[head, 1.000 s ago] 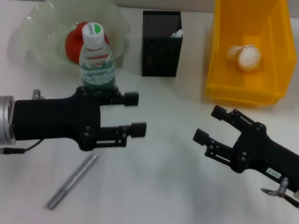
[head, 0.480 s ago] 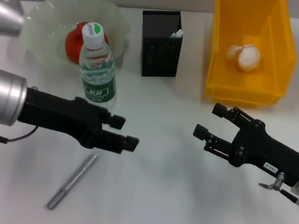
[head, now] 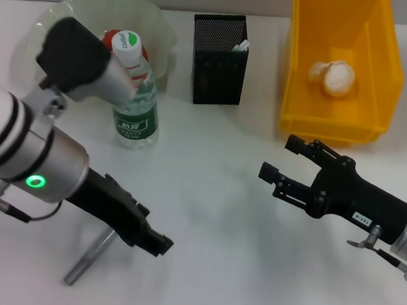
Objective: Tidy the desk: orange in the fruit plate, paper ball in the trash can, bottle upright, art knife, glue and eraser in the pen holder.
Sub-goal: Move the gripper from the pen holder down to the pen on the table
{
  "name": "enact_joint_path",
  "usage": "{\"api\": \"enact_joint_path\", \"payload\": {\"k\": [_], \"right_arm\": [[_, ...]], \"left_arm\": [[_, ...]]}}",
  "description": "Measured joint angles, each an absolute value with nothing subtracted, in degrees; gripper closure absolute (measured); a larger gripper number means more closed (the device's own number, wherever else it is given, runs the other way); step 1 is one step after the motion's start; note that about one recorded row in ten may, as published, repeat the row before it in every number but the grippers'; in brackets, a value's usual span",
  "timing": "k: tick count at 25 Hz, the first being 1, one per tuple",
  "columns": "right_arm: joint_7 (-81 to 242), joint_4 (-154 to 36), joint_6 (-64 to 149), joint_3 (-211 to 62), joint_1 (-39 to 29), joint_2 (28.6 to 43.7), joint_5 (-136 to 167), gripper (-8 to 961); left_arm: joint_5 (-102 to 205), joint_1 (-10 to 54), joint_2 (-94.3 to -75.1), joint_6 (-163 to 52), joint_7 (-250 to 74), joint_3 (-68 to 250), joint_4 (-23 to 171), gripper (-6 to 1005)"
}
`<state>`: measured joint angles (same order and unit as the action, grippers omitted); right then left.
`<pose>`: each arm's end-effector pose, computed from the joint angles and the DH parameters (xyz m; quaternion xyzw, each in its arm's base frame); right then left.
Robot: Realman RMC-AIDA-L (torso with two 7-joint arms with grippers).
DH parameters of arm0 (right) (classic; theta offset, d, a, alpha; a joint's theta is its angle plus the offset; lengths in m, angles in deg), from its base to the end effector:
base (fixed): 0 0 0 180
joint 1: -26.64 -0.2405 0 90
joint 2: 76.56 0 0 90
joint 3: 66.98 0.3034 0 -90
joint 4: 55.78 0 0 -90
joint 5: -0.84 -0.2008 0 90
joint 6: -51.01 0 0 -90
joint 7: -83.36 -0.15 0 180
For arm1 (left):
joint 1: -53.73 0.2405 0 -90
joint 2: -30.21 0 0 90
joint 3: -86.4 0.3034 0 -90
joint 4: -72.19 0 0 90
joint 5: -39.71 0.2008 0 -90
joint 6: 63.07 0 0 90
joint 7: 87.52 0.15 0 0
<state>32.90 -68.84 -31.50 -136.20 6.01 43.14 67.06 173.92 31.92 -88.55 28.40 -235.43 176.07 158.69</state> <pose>0.3163 0.2788 -0.0866 -0.8680 0.2440 0.3751 0.2153 -0.2232 0.2949 -0.0547 -0.9328 -0.3334 0.1211 0.0639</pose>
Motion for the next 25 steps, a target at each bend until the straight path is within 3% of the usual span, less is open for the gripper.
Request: {"api": "enact_joint_path", "payload": {"k": [13, 25], "right_arm": [[33.0, -66.3, -29.3, -136.3, 2.8, 43.21, 65.8, 129], [47.4, -63.6, -34.6, -140.5, 4.3, 42.93, 68.5, 130]], "left_arm": [[183.7, 30.6, -88.77, 28.1, -245.4, 182.6, 162.8, 317], [184.8, 28.4, -88.74, 28.0, -245.9, 182.5, 159.4, 316]]}}
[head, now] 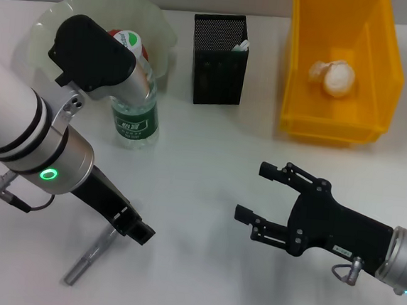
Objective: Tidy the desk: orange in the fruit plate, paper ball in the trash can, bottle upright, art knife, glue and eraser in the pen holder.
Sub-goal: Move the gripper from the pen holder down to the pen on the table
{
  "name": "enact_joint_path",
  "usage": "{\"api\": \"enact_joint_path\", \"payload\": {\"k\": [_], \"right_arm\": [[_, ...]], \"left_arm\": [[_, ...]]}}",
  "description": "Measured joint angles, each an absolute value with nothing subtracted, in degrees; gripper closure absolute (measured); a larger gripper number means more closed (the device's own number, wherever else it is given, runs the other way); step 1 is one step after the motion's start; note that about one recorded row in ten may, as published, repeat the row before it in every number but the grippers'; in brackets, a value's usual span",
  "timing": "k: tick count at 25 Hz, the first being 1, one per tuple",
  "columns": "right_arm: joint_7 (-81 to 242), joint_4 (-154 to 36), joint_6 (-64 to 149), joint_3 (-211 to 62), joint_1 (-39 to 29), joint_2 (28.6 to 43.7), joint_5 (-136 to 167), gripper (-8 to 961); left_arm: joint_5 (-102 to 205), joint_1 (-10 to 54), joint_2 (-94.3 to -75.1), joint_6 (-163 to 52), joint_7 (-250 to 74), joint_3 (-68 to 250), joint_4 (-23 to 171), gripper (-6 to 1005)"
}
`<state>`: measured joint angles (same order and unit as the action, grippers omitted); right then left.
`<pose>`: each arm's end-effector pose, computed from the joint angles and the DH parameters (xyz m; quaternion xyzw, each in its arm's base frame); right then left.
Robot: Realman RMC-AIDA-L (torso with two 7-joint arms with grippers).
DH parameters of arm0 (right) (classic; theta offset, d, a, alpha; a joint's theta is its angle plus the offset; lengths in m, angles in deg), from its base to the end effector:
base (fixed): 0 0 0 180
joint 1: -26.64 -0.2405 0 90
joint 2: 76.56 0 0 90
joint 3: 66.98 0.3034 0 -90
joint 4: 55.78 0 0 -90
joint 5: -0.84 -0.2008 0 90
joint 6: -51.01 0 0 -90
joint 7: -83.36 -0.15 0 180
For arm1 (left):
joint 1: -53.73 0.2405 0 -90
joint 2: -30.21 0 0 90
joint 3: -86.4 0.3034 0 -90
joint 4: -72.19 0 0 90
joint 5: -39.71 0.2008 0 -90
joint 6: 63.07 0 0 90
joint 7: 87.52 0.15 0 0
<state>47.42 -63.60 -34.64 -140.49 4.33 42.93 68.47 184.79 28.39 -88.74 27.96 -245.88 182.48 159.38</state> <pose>0.3120 0.2588 -0.1029 -0.9073 0.1401 0.3460 0.1934 -0.2208 0.3056 -0.0630 -0.9095 -0.3421 0.2024 0.1216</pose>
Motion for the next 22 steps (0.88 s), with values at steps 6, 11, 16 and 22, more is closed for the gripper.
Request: {"api": "enact_joint_path", "payload": {"k": [6, 11, 16, 22], "right_arm": [[48.0, -63.6, -33.6, -140.2, 5.0, 42.96, 68.4, 130], [48.0, -63.4, -32.7, -140.1, 4.7, 43.19, 68.1, 130], [47.8, -63.3, -32.5, -140.0, 4.5, 43.23, 68.0, 130], [47.6, -63.3, -32.4, -140.0, 4.4, 43.23, 68.0, 130]], "left_arm": [[185.0, 27.4, -88.79, 27.8, -245.9, 183.0, 157.4, 317], [187.0, 27.2, -88.83, 26.4, -245.9, 183.1, 156.1, 318], [188.2, 26.5, -88.88, 25.9, -245.9, 183.2, 153.7, 317], [188.7, 26.5, -88.89, 25.3, -245.9, 183.5, 153.2, 316]]}}
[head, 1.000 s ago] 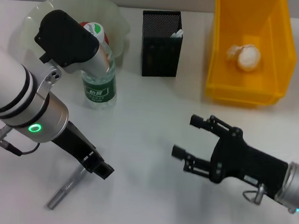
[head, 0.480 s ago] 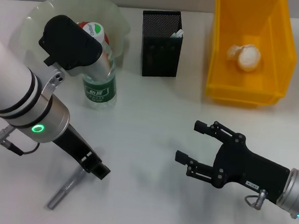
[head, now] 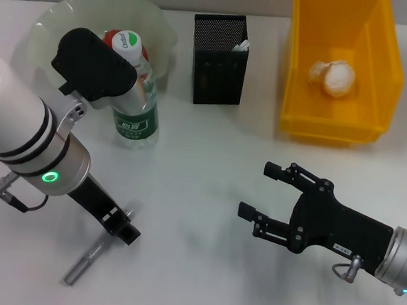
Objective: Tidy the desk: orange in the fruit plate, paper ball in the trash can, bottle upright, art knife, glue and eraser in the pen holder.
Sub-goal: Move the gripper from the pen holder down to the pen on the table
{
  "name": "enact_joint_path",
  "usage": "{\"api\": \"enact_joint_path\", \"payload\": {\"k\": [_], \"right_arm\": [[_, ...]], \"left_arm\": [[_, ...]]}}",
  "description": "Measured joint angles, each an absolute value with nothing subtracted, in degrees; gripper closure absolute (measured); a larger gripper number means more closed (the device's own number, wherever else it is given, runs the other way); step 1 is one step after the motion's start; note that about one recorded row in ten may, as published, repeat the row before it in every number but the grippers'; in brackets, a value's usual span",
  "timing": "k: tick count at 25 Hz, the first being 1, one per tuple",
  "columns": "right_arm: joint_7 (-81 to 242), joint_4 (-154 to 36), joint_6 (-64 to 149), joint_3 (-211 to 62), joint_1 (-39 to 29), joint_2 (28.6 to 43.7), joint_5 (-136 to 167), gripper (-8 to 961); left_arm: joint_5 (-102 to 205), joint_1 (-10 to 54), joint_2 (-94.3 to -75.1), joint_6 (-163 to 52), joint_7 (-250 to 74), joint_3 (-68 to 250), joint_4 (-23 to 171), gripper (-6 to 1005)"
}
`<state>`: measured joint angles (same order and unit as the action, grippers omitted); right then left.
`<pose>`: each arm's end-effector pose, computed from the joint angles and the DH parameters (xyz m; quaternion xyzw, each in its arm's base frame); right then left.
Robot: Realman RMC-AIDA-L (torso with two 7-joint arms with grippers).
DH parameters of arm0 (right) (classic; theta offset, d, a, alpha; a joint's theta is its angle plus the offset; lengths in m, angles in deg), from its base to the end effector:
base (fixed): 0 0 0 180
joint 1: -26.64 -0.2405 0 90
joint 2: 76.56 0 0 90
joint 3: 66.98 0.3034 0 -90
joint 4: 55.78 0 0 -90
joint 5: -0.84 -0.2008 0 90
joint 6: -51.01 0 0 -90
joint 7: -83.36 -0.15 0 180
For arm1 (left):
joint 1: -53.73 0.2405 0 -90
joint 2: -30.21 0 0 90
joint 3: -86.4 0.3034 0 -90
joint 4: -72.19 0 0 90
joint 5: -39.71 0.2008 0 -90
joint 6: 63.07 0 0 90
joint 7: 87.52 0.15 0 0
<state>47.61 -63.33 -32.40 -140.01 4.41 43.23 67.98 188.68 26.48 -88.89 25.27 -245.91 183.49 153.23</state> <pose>0.3161 0.2614 -0.1060 -0.9068 0.1514 0.3343 0.2074 -0.2376 0.3155 -0.0710 -0.8969 -0.3466 0.2381 0.1368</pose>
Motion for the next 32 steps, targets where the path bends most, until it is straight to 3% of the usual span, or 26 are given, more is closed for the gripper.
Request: {"api": "enact_joint_path", "payload": {"k": [15, 32], "right_arm": [[47.4, -63.3, -31.5, -139.9, 4.0, 43.23, 67.9, 129], [47.3, -63.3, -30.8, -139.9, 3.4, 43.27, 67.9, 129]], "left_arm": [[190.0, 26.0, -88.95, 24.8, -245.9, 185.6, 153.3, 468], [190.0, 25.9, -88.98, 24.5, -245.4, 185.8, 152.9, 478]]}}
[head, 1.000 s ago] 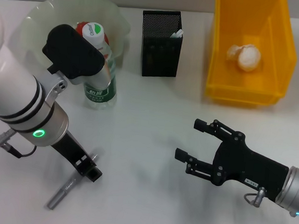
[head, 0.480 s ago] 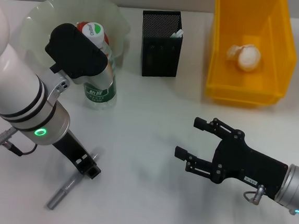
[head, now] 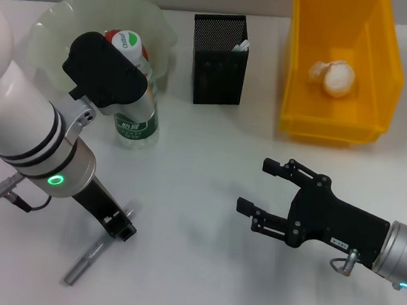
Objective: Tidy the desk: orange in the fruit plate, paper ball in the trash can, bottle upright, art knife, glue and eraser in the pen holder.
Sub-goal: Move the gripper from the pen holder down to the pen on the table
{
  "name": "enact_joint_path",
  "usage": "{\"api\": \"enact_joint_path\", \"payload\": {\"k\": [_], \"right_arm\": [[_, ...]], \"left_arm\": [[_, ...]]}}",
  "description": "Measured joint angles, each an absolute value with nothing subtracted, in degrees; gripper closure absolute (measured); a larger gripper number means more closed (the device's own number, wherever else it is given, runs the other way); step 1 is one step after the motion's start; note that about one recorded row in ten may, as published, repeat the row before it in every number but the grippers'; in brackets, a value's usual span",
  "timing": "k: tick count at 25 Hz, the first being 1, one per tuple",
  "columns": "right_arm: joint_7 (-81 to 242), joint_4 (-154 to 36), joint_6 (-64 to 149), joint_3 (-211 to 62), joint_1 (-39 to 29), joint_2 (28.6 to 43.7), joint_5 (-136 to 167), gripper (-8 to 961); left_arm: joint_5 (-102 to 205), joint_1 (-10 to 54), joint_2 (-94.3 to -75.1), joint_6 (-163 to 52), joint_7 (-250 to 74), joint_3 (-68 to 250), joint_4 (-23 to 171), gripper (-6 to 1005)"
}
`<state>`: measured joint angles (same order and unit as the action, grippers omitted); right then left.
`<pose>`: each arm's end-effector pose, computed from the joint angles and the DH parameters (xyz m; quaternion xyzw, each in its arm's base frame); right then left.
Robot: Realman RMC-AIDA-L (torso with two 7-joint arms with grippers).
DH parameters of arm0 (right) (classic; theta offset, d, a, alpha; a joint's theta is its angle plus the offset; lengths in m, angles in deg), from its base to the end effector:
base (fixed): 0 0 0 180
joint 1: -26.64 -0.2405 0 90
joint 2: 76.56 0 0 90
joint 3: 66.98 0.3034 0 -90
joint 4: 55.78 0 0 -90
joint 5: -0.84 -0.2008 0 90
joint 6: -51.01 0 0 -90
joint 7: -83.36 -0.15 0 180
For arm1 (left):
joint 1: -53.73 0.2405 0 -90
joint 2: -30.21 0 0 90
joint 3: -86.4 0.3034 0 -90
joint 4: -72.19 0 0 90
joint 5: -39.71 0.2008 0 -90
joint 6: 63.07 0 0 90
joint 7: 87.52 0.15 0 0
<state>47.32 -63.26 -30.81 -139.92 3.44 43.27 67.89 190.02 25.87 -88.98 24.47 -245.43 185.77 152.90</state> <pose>0.3150 0.2684 -0.1076 -0.9090 0.1522 0.3260 0.2104 -0.2357 0.3157 -0.0765 -0.9016 -0.3224 0.2527 0.1392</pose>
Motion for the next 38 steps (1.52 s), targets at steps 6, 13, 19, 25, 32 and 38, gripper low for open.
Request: {"api": "enact_joint_path", "payload": {"k": [6, 13, 19, 25, 32, 38], "right_arm": [[47.3, -63.2, -30.7, -139.9, 3.3, 43.31, 67.9, 129], [47.3, -63.2, -30.3, -139.8, 3.2, 43.32, 67.9, 129], [47.3, -63.2, -30.3, -139.8, 3.0, 43.32, 67.9, 129], [47.3, -63.2, -30.2, -139.8, 2.7, 43.32, 67.9, 129], [47.3, -63.2, -30.1, -139.8, 2.5, 43.32, 67.9, 129], [47.3, -63.2, -30.1, -139.8, 2.4, 43.32, 67.9, 129]], "left_arm": [[190.1, 25.4, -88.97, 24.4, -245.4, 186.2, 152.2, 535], [190.1, 25.3, -88.97, 24.3, -245.4, 186.4, 152.2, 563], [190.7, 25.2, -88.97, 24.1, -245.3, 186.5, 152.3, 573], [192.1, 25.2, -88.97, 23.8, -245.6, 187.3, 152.3, 582], [192.2, 25.1, -88.97, 23.4, -245.7, 187.6, 152.3, 603], [192.2, 25.0, -88.97, 23.4, -245.5, 187.7, 152.3, 613]]}}
